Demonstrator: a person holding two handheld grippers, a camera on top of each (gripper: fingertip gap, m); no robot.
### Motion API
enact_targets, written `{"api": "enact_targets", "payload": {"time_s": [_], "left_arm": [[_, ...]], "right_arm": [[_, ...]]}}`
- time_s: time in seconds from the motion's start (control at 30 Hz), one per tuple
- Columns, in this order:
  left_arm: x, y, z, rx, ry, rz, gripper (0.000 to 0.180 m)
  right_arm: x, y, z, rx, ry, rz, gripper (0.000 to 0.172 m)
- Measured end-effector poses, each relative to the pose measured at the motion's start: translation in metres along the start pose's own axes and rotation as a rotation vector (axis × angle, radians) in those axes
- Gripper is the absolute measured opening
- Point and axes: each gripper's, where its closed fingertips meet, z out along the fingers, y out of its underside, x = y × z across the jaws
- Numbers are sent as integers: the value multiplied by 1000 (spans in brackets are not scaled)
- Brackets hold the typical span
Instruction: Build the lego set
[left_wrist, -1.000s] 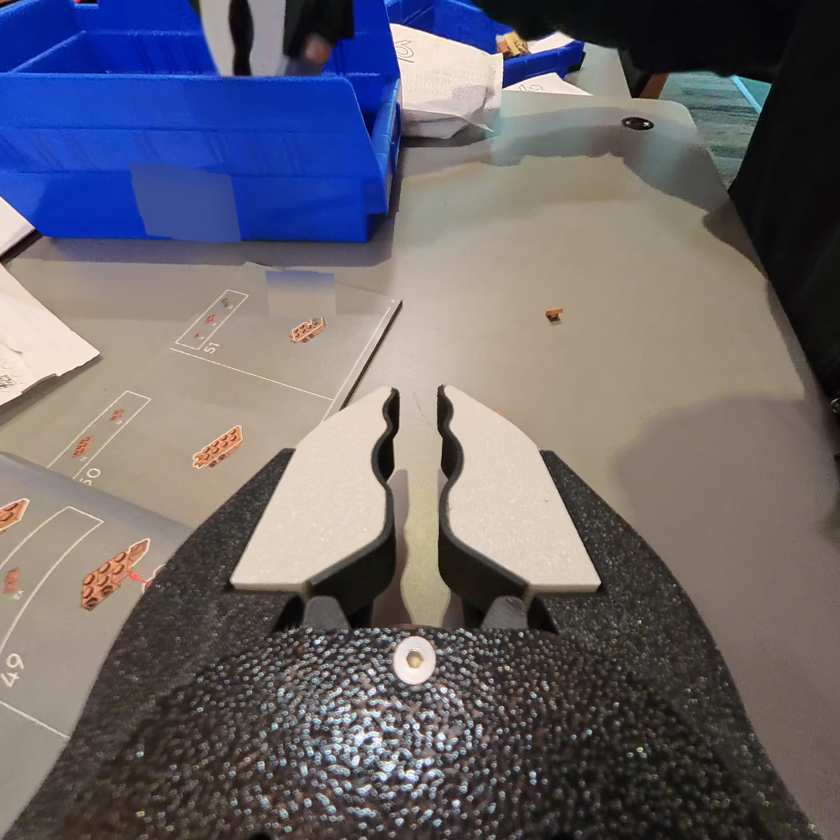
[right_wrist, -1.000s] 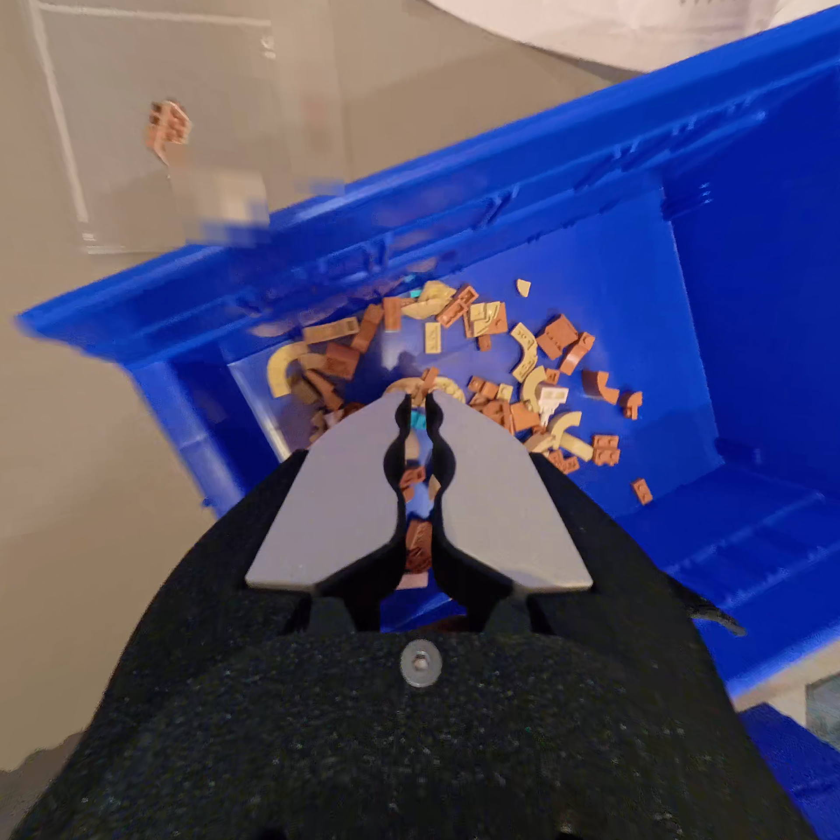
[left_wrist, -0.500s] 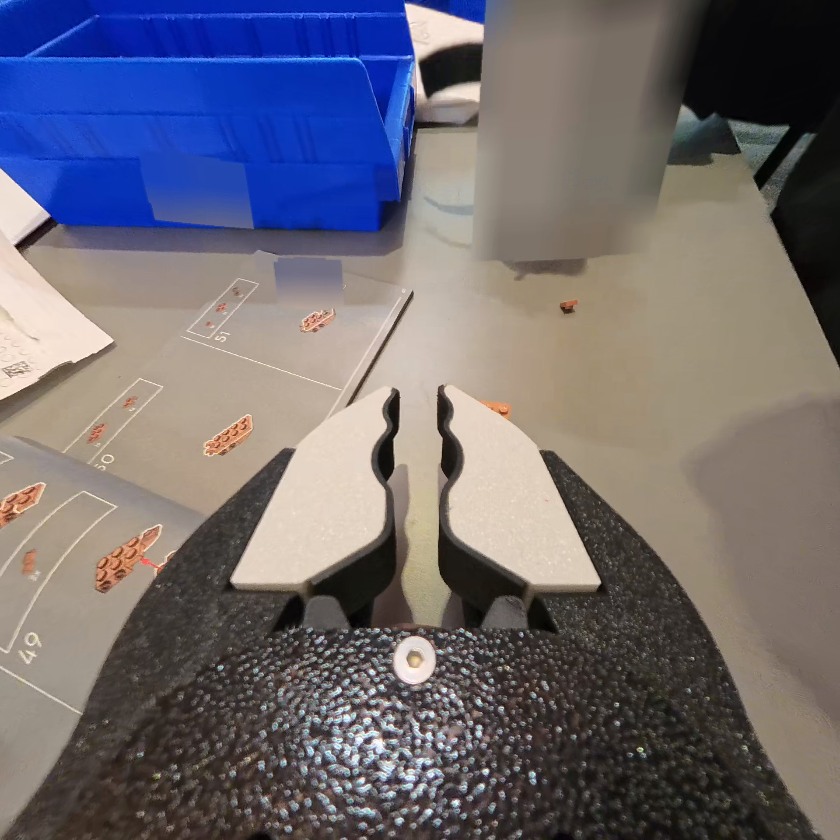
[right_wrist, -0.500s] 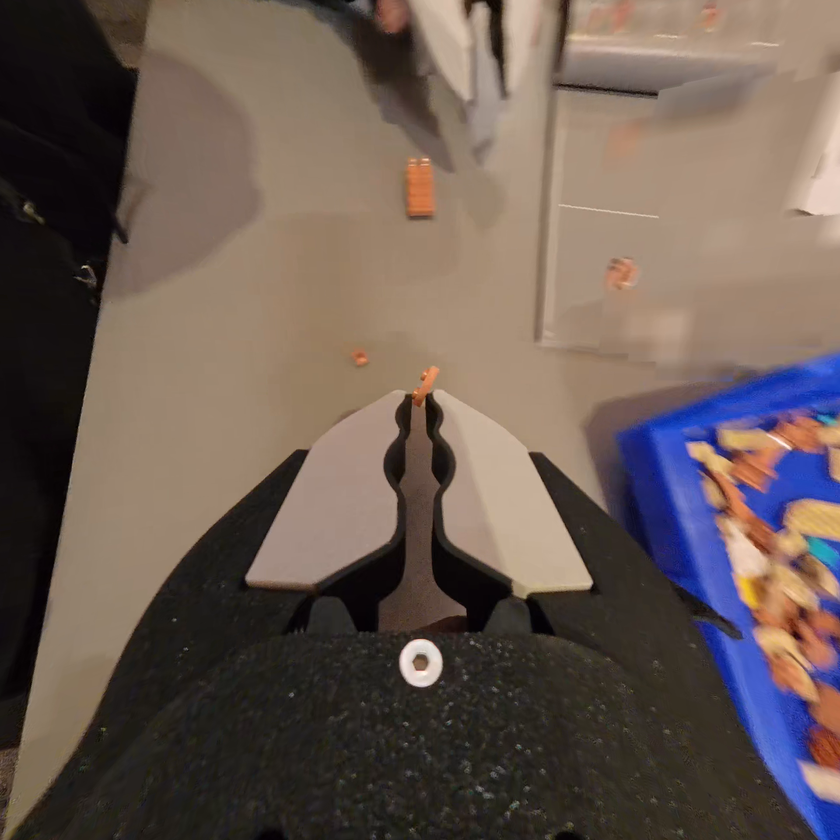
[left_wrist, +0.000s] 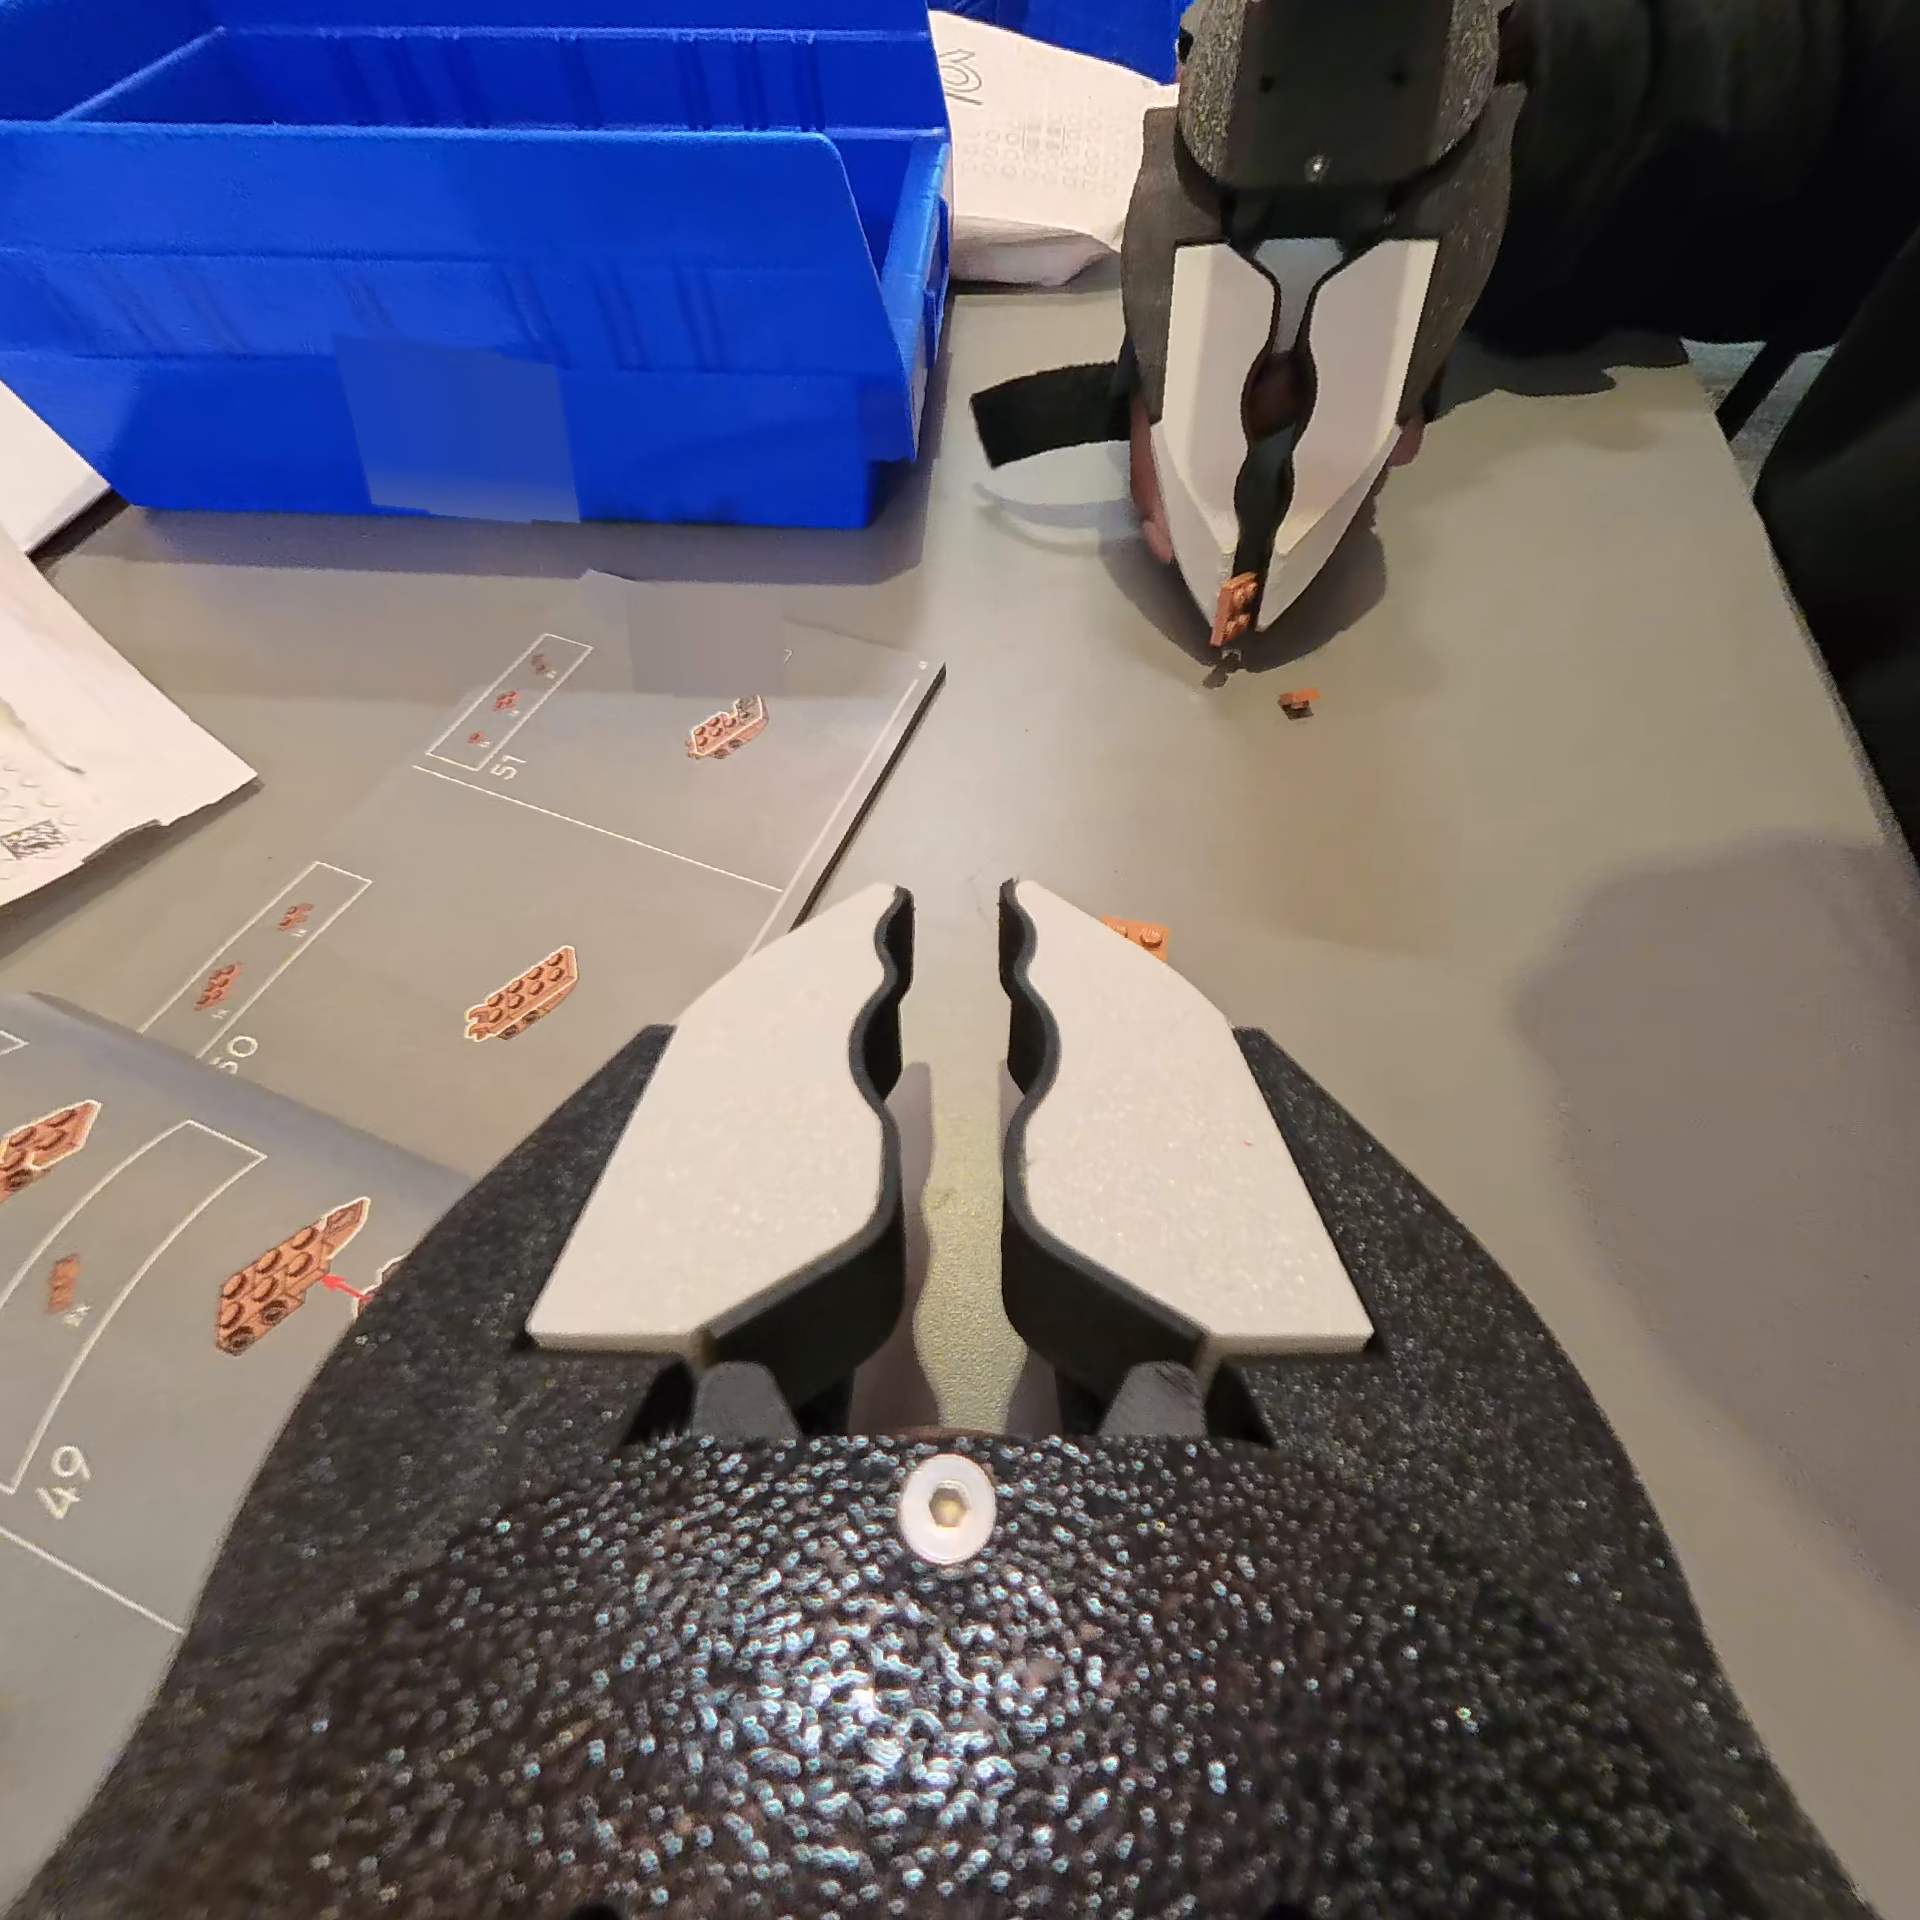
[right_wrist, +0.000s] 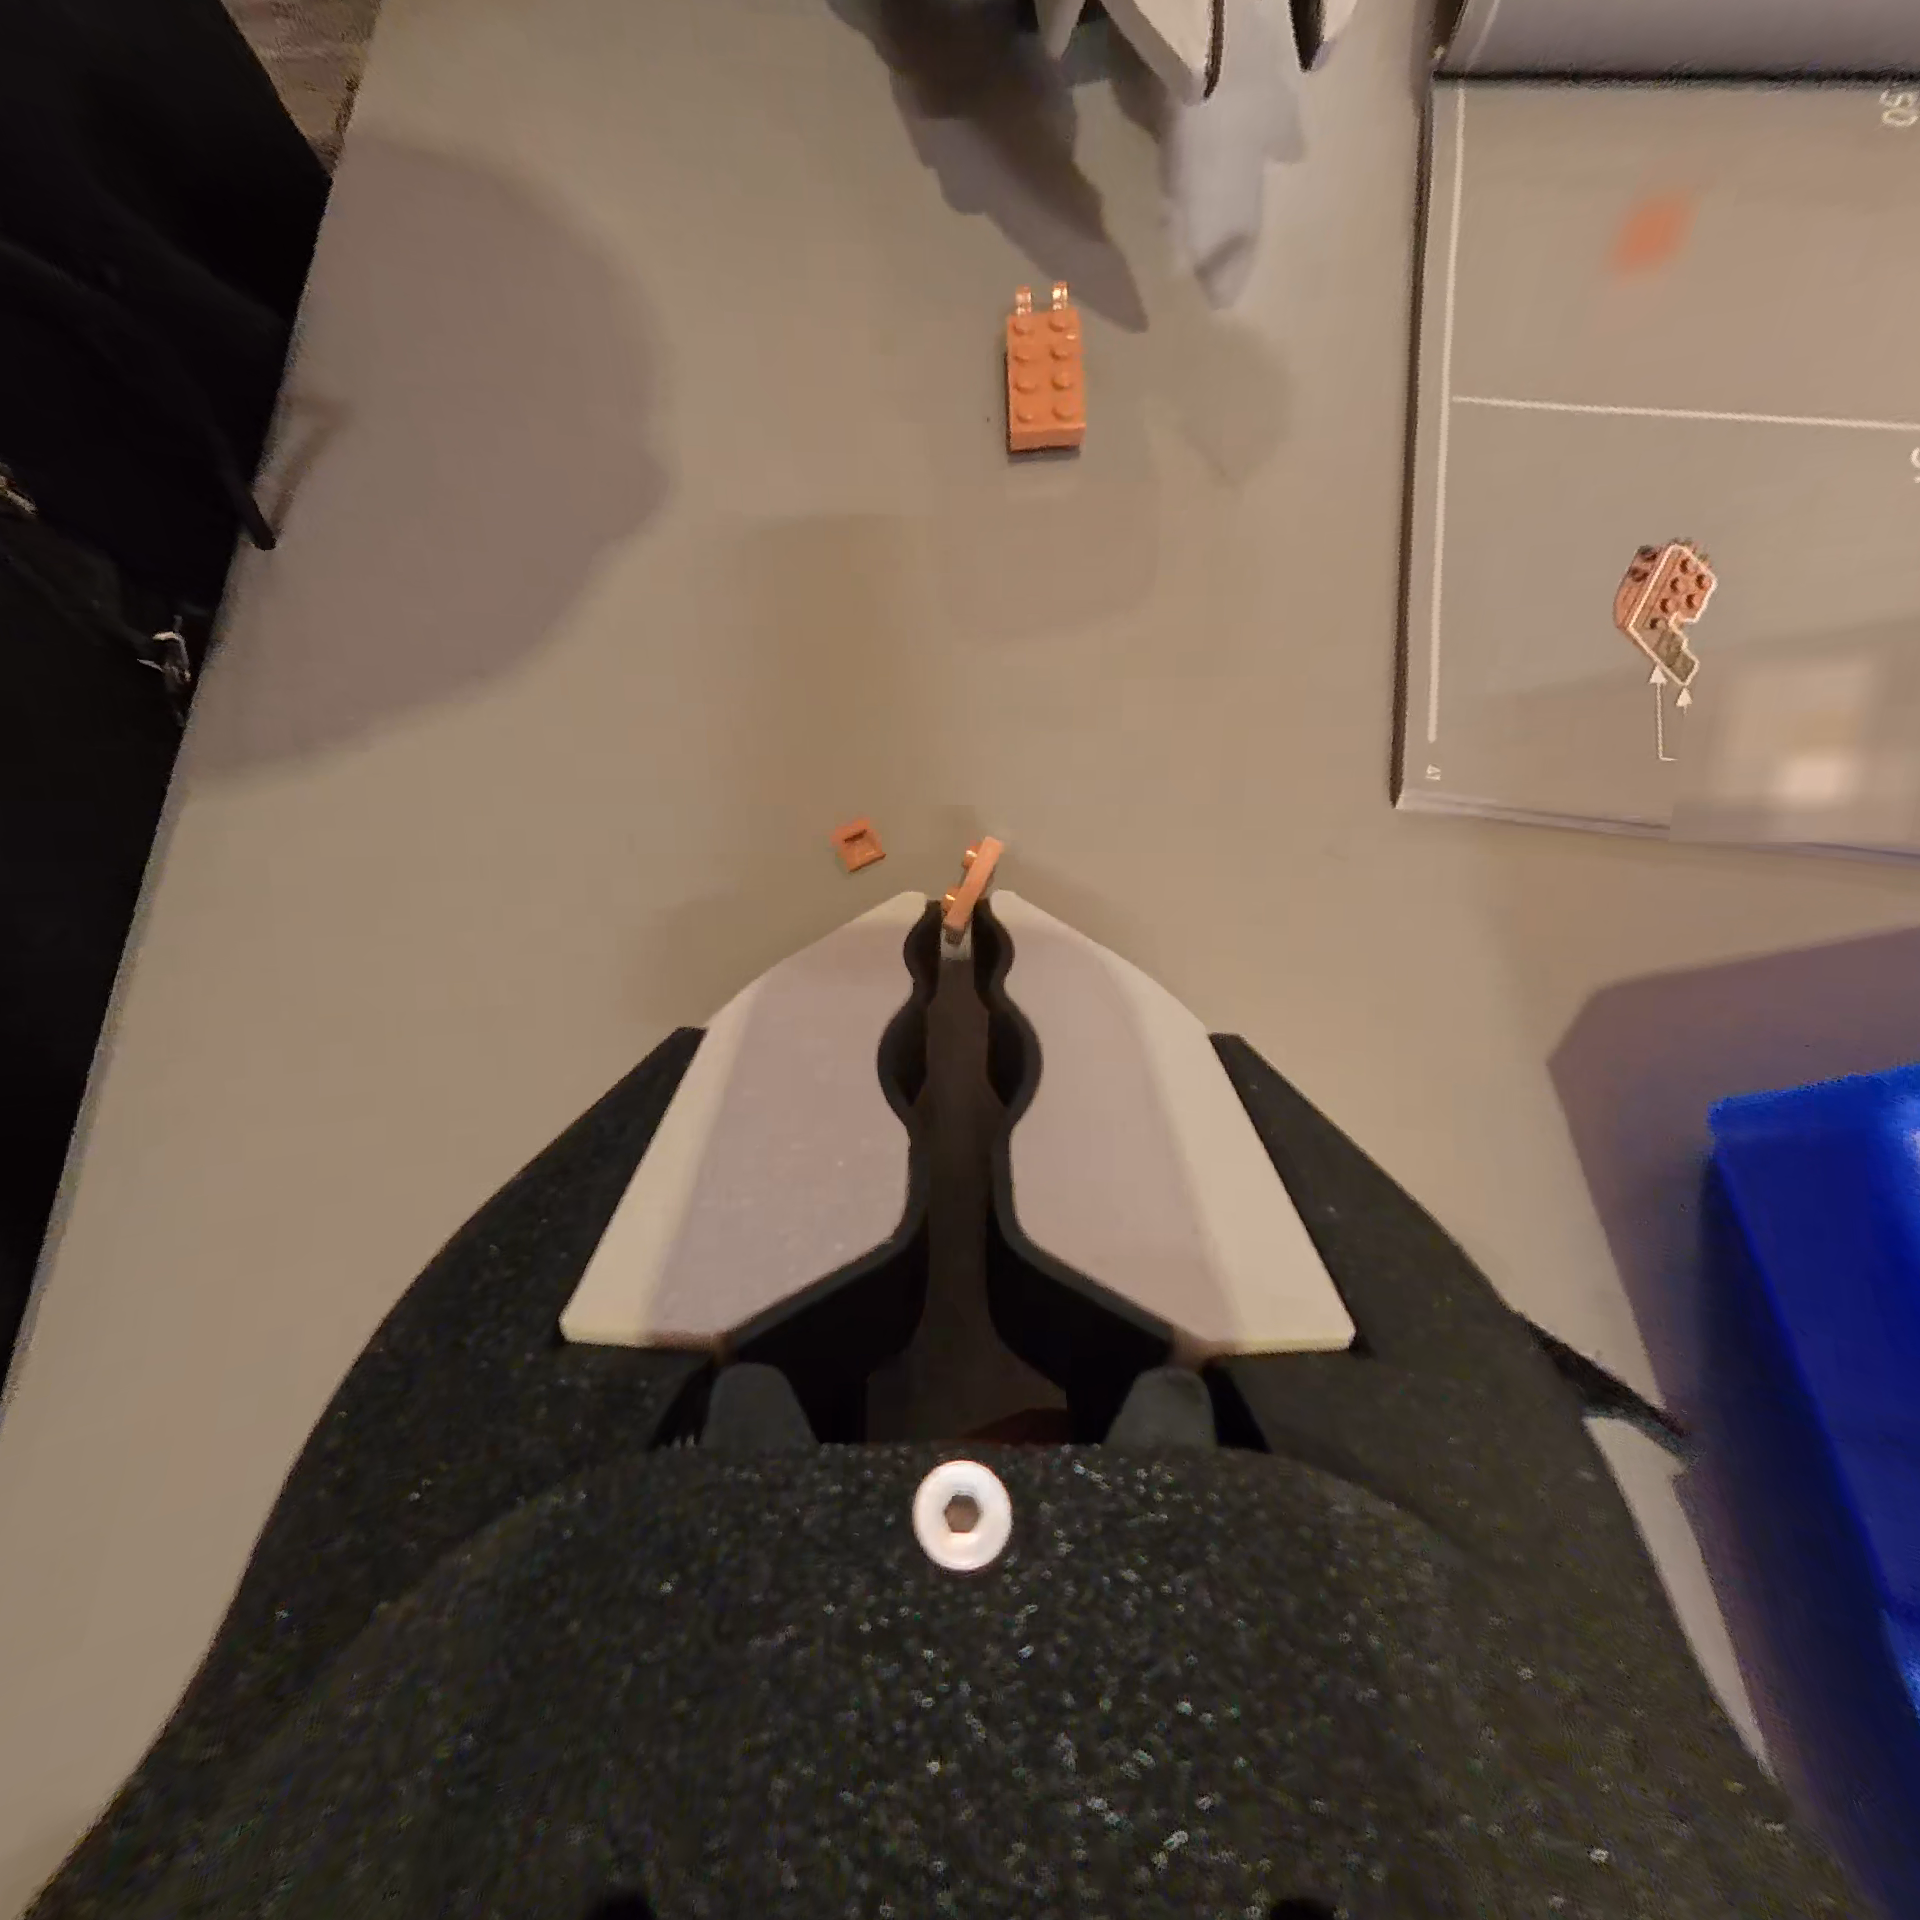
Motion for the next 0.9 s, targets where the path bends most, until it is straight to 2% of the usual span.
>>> {"api": "enact_targets", "payload": {"time_s": [0.37, 0.9], "left_arm": [[4, 4, 3, -32, 11, 32, 15], [5, 5, 4, -44, 34, 12, 15]], "right_arm": [[-3, 7, 4, -34, 18, -52, 6], [-1, 4, -2, 25, 38, -23, 11]]}}
